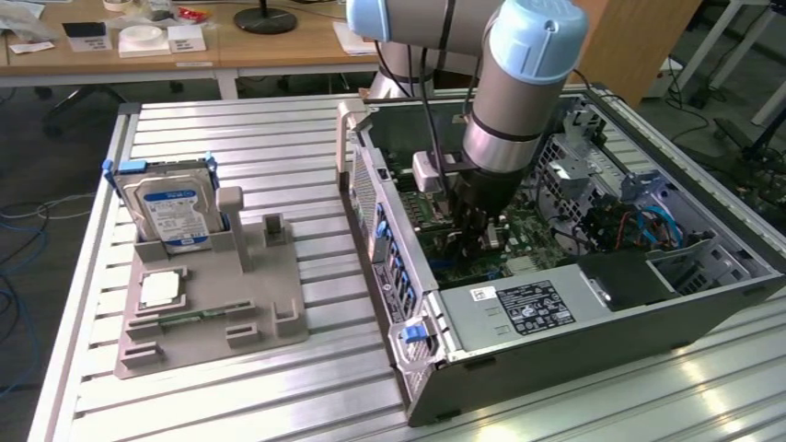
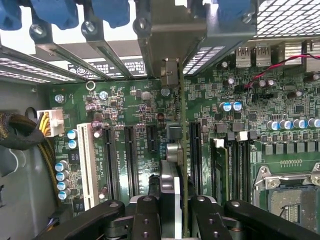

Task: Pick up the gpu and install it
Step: 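Insert the gpu into the slot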

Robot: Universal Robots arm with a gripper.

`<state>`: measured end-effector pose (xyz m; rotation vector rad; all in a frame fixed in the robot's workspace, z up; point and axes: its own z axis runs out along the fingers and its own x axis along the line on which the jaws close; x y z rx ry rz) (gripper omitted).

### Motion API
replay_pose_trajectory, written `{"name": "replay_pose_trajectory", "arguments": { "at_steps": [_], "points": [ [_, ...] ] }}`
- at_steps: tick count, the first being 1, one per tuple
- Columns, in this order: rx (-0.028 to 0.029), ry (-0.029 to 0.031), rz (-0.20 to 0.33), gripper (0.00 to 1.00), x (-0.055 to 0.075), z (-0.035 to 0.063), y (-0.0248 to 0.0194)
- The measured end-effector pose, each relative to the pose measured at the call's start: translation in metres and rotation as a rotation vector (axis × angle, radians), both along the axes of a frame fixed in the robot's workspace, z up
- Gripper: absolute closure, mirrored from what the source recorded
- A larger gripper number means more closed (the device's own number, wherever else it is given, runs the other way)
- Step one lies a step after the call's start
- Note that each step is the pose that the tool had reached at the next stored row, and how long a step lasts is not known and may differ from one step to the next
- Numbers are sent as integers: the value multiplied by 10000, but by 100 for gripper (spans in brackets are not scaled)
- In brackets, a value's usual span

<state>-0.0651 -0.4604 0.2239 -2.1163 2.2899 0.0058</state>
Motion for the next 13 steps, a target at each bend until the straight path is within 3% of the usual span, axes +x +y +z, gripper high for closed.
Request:
{"name": "replay_pose_trajectory", "arguments": {
  "at_steps": [9, 13],
  "points": [
    [2, -1, 8, 72, -12, -20, 0],
    [-15, 19, 7, 72, -14, -75, -2]
  ]
}}
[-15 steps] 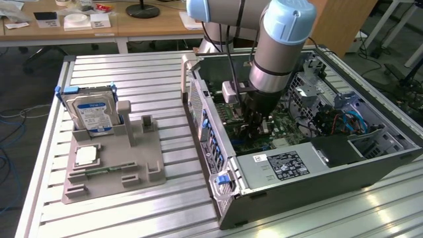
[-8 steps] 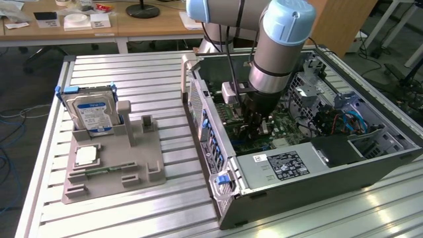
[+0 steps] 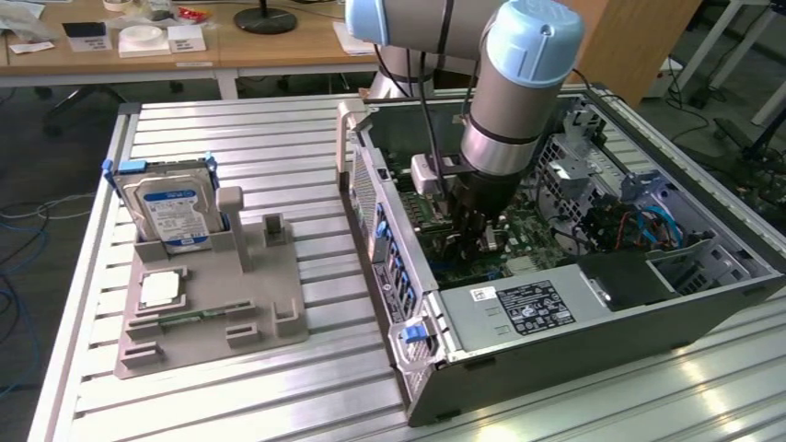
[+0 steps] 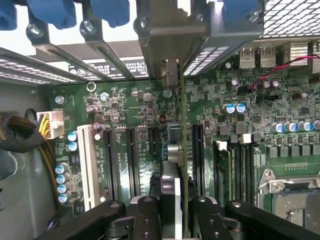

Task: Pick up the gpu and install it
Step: 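Insert the gpu into the slot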

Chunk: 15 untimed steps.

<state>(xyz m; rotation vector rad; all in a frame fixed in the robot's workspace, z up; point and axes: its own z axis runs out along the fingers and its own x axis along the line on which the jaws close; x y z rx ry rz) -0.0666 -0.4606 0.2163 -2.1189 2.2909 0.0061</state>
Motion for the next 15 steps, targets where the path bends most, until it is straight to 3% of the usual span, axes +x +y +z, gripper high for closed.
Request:
{"name": "replay_pose_trajectory", "arguments": {
  "at_steps": [5, 11, 13, 15],
  "points": [
    [13, 21, 8, 72, 1, -82, 1],
    [13, 21, 8, 72, 2, -75, 3],
    [40, 10, 9, 72, 4, -50, 7],
    [21, 17, 9, 72, 2, -44, 2]
  ]
}}
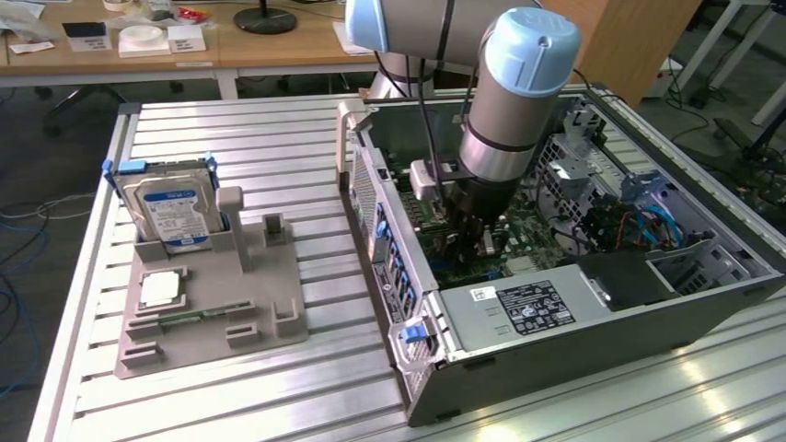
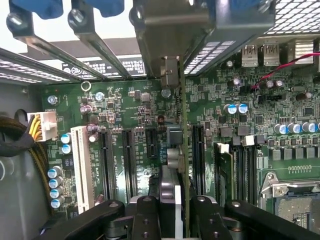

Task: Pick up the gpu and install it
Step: 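Insert the gpu into the slot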

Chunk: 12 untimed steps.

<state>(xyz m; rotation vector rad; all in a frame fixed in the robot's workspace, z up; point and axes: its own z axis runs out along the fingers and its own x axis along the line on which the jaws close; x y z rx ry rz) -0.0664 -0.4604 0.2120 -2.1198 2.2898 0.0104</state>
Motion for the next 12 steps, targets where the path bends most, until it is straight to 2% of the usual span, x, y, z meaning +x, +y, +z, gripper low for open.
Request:
{"name": "replay_pose_trajectory", "arguments": {
  "at_steps": [12],
  "points": [
    [-6, 3, -1, 72, -1, 8, -1]
  ]
}}
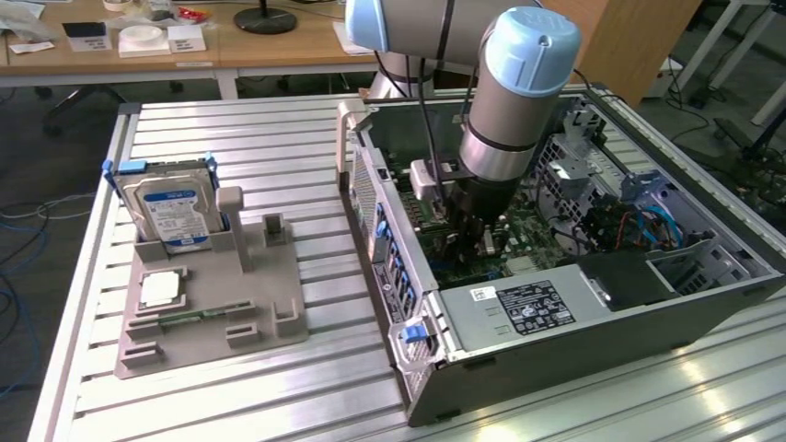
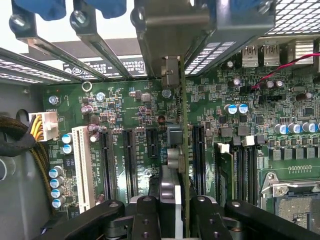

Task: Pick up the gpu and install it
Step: 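Insert the gpu into the slot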

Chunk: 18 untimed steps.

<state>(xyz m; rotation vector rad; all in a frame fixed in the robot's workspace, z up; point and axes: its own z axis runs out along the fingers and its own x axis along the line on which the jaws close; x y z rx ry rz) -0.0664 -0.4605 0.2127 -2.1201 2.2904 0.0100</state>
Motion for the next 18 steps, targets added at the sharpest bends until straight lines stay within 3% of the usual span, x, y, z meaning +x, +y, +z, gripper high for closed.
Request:
{"name": "replay_pose_trajectory", "arguments": {
  "at_steps": [18],
  "points": [
    [-1, 1, 0, 72, 0, -16, -9]
  ]
}}
